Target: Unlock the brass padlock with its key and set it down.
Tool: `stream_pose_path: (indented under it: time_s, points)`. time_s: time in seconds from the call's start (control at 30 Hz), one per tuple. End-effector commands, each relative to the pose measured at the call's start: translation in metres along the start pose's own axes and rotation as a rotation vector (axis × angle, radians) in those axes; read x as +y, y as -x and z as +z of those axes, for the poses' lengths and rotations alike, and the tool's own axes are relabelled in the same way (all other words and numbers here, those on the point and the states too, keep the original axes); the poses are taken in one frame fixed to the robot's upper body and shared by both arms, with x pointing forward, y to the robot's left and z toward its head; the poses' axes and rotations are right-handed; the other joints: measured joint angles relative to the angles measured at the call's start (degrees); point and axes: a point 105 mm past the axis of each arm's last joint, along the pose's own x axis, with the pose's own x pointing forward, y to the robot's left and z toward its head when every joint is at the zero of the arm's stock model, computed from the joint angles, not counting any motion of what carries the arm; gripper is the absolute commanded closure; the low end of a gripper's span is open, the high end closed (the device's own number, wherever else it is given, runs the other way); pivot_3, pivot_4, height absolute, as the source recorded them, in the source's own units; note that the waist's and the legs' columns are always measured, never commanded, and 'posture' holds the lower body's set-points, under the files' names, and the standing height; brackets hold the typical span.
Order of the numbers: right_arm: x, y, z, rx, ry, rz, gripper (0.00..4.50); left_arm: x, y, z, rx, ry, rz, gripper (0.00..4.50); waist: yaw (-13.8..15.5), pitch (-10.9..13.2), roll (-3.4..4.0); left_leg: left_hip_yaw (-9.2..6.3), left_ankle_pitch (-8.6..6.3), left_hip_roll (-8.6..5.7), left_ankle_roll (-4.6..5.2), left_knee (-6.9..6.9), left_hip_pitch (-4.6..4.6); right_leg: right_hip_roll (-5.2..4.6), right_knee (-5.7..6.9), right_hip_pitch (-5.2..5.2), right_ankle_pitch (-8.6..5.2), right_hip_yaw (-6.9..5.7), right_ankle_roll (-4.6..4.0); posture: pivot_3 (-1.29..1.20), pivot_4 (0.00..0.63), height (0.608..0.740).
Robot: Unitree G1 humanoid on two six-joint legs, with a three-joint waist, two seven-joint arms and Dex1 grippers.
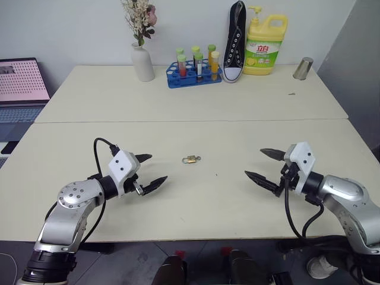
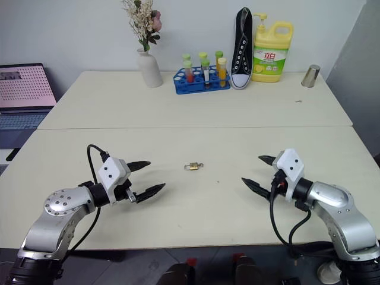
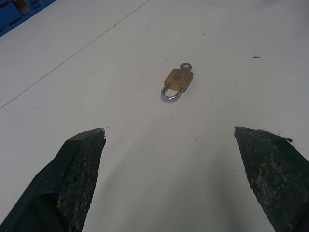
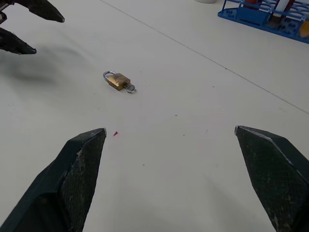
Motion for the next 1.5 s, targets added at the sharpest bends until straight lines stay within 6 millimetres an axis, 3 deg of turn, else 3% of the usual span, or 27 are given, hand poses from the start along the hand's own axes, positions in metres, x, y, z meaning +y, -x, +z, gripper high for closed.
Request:
stream_pose_path:
  time_s: [0.03, 0.43, 0.6, 0.7, 0.87, 1.03, 1.5]
  points:
    - [-0.004, 0.003, 0.003, -0.027, 0.012, -0.007, 0.03, -0.007, -0.001, 0.011, -0.030, -0.039, -0.034, 0.00, 0.0, 0.0, 0.00, 0.00, 0.00, 0.00, 0.00, 0.00, 0.00, 0.00, 0.00, 0.00, 0.00, 0.00, 0.00, 0.00, 0.150, 0.740]
    - [-0.007, 0.000, -0.017, 0.007, 0.075, -0.028, 0.03, -0.004, -0.002, 0.019, -0.035, -0.072, -0.061, 0.00, 0.0, 0.0, 0.00, 0.01, 0.00, -0.01, -0.01, 0.00, 0.01, 0.01, 0.01, 0.00, 0.00, 0.00, 0.00, 0.00, 0.150, 0.740]
    - [0.013, 0.000, -0.016, 0.033, 0.027, 0.060, 0.03, 0.004, -0.022, 0.030, -0.085, -0.071, -0.083, 0.00, 0.2, 0.0, -0.01, -0.01, 0.01, -0.04, -0.01, 0.03, 0.00, 0.00, 0.02, 0.02, 0.00, -0.04, 0.00, 0.00, 0.150, 0.740]
    - [0.018, -0.001, -0.012, 0.038, 0.015, 0.074, 0.03, -0.001, -0.030, 0.028, -0.079, -0.084, -0.139, 0.00, 0.0, 0.0, -0.01, 0.01, 0.01, -0.06, -0.01, 0.03, 0.00, 0.00, 0.01, 0.01, 0.00, 0.00, 0.00, 0.00, 0.150, 0.740]
    - [0.029, -0.006, 0.001, 0.048, -0.054, 0.100, 0.03, -0.004, -0.061, 0.025, -0.071, -0.064, -0.248, 0.00, 0.1, 0.0, -0.04, -0.01, 0.01, -0.13, -0.02, 0.05, -0.01, 0.04, 0.03, 0.01, 0.00, -0.06, 0.00, 0.00, 0.150, 0.740]
    - [0.035, -0.010, 0.005, 0.094, -0.086, 0.085, 0.03, 0.013, -0.085, 0.015, -0.034, -0.101, -0.246, 0.00, -0.1, 0.0, -0.07, -0.02, 0.02, -0.15, -0.02, 0.06, -0.03, 0.06, 0.03, -0.02, 0.00, -0.08, 0.00, 0.00, 0.150, 0.740]
    - [0.035, -0.012, 0.017, 0.138, -0.116, 0.035, 0.03, 0.016, -0.110, -0.004, 0.048, -0.092, -0.375, 0.00, -0.1, 0.1, -0.15, -0.04, 0.02, -0.21, -0.03, 0.08, -0.09, 0.04, 0.02, -0.04, 0.00, -0.10, 0.00, 0.00, 0.150, 0.740]
